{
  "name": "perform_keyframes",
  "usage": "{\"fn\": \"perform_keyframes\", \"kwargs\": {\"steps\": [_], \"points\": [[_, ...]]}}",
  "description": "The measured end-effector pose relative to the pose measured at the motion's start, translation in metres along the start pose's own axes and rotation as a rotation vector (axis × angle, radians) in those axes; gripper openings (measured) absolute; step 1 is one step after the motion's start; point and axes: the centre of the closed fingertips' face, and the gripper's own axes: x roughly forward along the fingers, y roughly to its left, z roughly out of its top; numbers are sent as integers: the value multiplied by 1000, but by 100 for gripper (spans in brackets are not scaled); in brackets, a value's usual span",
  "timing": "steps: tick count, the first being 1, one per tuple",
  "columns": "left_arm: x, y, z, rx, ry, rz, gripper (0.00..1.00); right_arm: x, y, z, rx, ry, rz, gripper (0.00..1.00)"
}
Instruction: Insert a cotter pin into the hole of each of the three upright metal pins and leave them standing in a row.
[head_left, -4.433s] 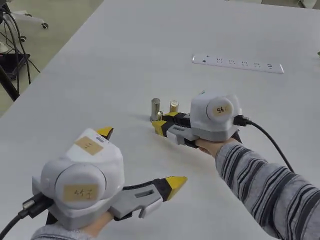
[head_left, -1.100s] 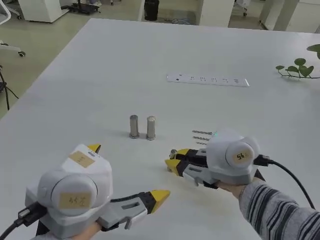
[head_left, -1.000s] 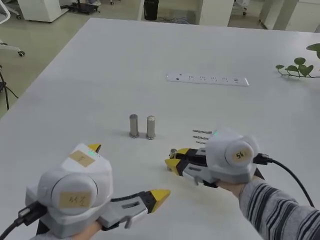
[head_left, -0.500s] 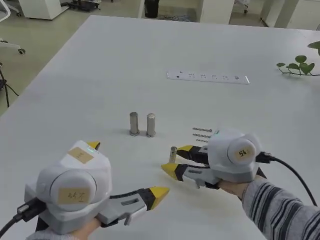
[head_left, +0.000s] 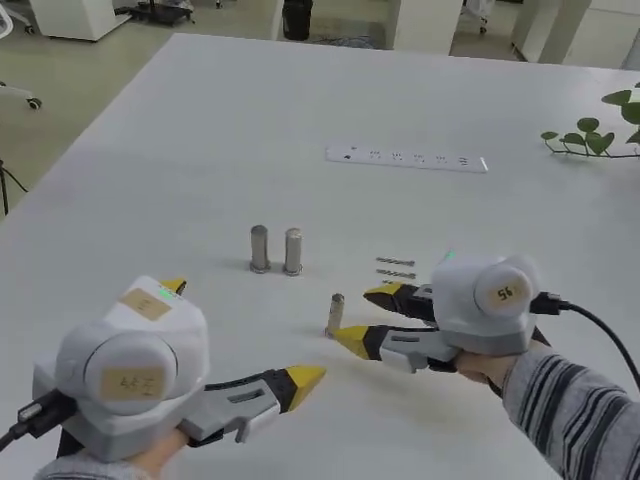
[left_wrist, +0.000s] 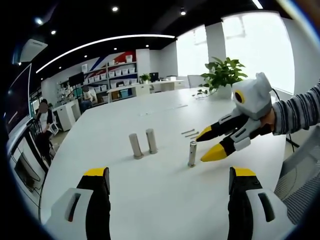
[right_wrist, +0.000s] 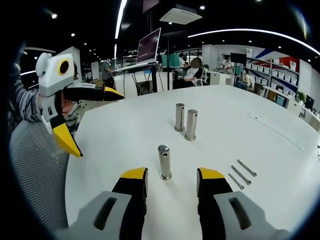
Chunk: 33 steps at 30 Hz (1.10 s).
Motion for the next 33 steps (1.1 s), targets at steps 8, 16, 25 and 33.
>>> {"fn": "perform_keyframes", "kwargs": {"steps": [8,16,25,33], "points": [[0,-2,2,2,-7,-8,99,-12,-19,-2,-5,20,-38,32],[0,-5,3,-9,-10,-18,99,-18,-47,-6,15,62,-93,24],[1,-6,2,-22,-8,-30,99,-19,-76,-18,3,153,-120,19],[2,-6,0,-36,-1,-31,97,-12,-95,-27,5,233,-116,16]]}}
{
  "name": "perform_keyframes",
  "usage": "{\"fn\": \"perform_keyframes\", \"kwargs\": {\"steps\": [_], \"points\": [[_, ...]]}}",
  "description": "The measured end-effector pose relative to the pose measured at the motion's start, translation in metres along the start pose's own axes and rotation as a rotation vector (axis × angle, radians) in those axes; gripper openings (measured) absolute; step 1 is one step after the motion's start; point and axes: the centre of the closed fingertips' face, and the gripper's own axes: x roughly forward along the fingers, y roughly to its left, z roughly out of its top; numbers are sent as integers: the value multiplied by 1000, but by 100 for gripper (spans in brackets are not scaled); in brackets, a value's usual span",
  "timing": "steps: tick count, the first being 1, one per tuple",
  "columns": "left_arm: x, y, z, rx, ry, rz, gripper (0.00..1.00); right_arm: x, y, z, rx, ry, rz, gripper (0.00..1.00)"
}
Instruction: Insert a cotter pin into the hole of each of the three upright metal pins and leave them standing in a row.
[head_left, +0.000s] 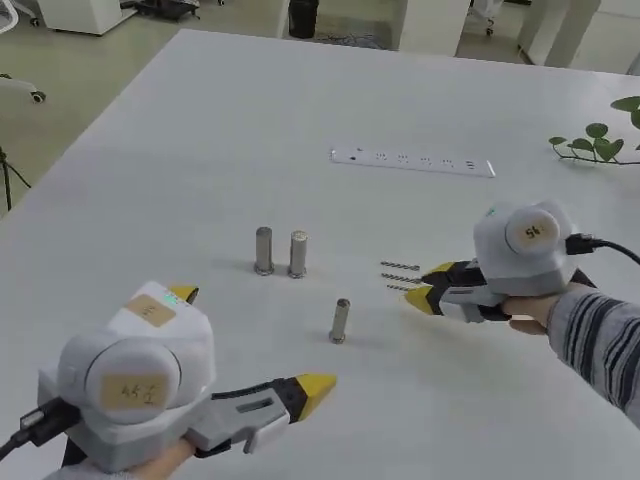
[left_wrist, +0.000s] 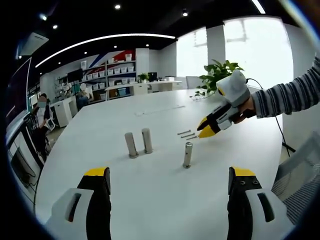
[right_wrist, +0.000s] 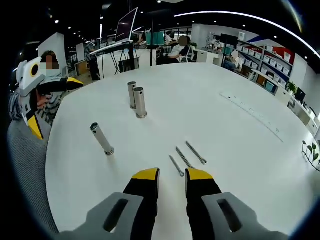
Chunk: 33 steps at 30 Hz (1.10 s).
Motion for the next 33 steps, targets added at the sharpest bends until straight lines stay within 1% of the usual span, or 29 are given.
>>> {"fn": "perform_keyframes", "kwargs": {"steps": [1,4,6,9,13,16,19,21,22,23,26,27,28,30,33], "points": [[0,0,0,-2,0,0,97,2,-1,-1,-10,17,4,15],[0,-1,0,-6,-1,-3,97,7,-2,-3,-18,45,19,14],[0,-1,0,-6,-2,-5,97,10,0,-5,-33,69,29,12],[0,-1,1,-5,-5,-6,97,13,2,-4,-43,87,37,12],[0,-1,2,-5,-7,-7,97,15,3,-6,-27,112,42,12],[-1,-1,3,-10,-12,-12,97,16,4,-8,-41,137,42,11],[-1,-1,4,-15,-16,-12,97,16,3,-6,-40,138,51,9],[-1,0,3,-17,-14,-10,97,16,4,-7,-42,151,64,5],[-1,1,3,-20,-13,-9,97,15,5,-7,-64,160,77,4],[-1,1,3,-21,-13,-8,97,15,6,-7,-73,166,80,3],[-1,1,2,-22,-7,-8,96,15,5,-6,-62,197,91,2],[-2,1,2,-21,-8,-7,96,15,4,-7,-70,207,93,1],[-1,1,2,-20,-10,-6,96,15,2,-7,-107,222,92,0],[-1,2,2,-19,-9,-5,96,15,3,-7,-116,240,97,0],[-1,2,2,-12,-8,-2,96,15,2,-8,-159,266,104,0]]}}
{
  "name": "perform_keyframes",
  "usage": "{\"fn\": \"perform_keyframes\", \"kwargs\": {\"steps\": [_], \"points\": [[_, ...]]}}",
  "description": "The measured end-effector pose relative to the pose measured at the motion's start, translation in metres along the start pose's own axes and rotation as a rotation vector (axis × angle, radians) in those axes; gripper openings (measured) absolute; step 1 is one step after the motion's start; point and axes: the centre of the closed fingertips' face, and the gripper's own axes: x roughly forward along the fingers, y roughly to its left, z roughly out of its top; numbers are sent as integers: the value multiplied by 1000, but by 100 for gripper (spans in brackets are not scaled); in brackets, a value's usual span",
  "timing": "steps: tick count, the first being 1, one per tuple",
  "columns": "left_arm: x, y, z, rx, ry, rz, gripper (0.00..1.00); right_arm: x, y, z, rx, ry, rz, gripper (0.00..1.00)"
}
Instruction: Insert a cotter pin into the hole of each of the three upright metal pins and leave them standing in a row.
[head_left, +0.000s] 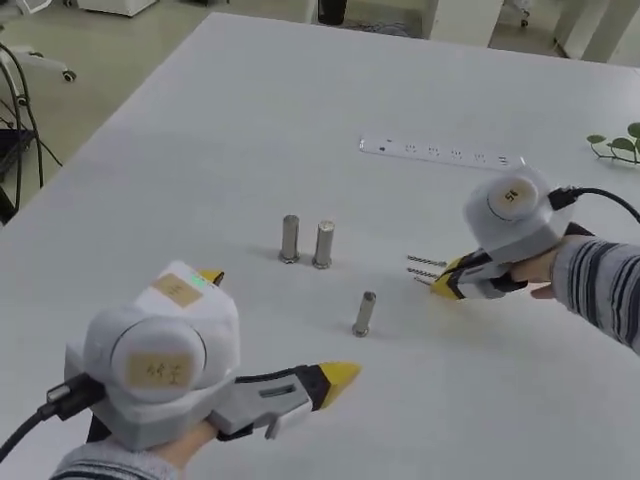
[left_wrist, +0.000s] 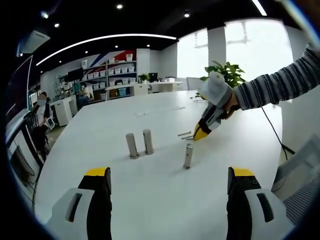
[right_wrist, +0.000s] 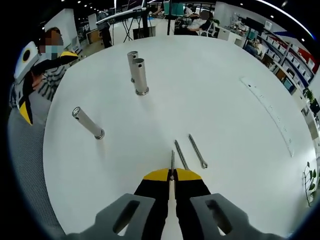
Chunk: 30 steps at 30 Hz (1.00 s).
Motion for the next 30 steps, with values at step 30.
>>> {"fn": "perform_keyframes", "kwargs": {"steps": [30], "points": [[1,0,-3,20,16,1,95,2,-1,-1,-33,6,0,0]]}}
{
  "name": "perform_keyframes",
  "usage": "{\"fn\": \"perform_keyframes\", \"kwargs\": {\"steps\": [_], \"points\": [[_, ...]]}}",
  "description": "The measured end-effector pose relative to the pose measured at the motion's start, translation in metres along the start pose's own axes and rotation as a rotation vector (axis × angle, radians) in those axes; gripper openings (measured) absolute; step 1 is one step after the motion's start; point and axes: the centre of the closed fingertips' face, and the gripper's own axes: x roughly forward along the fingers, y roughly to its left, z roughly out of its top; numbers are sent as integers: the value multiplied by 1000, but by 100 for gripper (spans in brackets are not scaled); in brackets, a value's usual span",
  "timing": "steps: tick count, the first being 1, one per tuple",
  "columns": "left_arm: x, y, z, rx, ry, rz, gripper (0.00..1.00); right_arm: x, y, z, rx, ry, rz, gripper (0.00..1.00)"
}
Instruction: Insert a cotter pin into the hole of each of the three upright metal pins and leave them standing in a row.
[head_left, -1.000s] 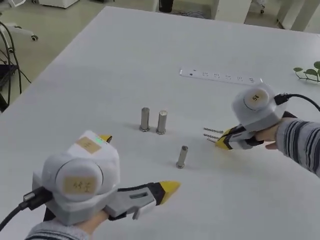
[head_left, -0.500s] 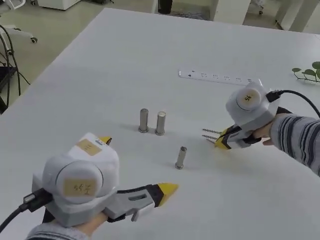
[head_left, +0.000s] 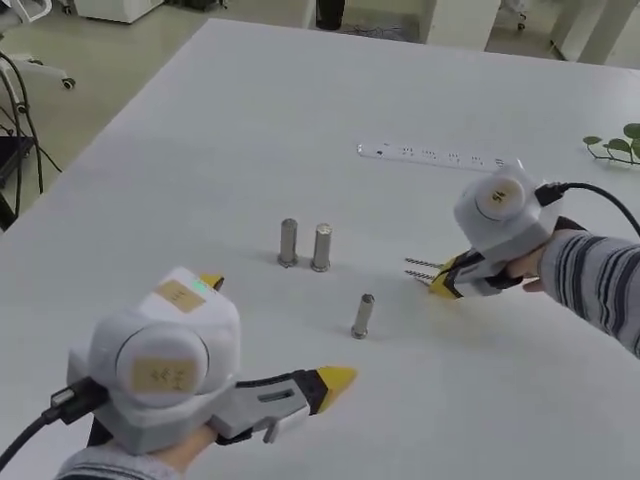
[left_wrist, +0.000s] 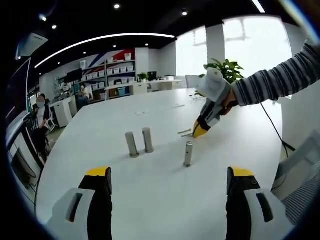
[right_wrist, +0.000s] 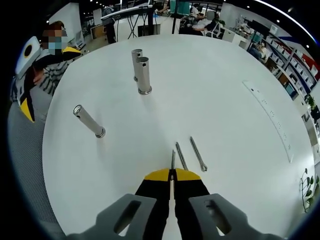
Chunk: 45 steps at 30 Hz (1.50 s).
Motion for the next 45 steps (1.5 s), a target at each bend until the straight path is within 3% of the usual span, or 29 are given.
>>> {"fn": "perform_keyframes", "kwargs": {"steps": [15,26,29,34,45], "points": [[0,-2,0,-4,1,-10,93,-8,10,4,-51,-37,-21,0],[2,-12,-2,8,9,-43,90,-26,25,14,-119,-105,-38,0],[1,-17,-2,-60,14,-69,87,-31,30,16,-135,-123,-38,0],[-1,-17,-2,-65,20,-73,80,-40,41,18,-177,-138,-42,0],[-1,-26,17,-131,-16,-127,64,-51,67,29,-294,-193,-42,0]]}}
